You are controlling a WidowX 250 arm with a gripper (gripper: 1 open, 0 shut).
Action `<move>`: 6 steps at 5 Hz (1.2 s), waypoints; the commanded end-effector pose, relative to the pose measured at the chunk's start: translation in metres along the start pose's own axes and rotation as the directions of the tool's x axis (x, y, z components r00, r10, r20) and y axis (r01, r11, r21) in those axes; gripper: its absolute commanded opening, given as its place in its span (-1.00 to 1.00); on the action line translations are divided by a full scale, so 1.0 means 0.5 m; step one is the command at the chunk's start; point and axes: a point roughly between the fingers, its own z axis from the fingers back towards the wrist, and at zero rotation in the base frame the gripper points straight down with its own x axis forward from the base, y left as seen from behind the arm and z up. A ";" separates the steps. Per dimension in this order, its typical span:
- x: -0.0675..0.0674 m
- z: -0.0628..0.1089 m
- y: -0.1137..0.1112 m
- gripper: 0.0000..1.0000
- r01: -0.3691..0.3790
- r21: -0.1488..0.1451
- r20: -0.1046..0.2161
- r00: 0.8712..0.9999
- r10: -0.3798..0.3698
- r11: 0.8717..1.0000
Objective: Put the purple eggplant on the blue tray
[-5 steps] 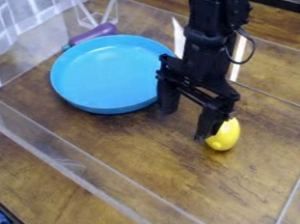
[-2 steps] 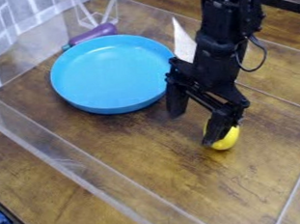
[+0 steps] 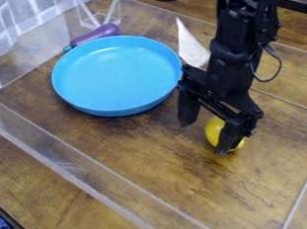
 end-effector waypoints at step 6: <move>0.072 0.014 -0.062 -1.00 0.068 0.019 0.094 0.993 -0.070 0.997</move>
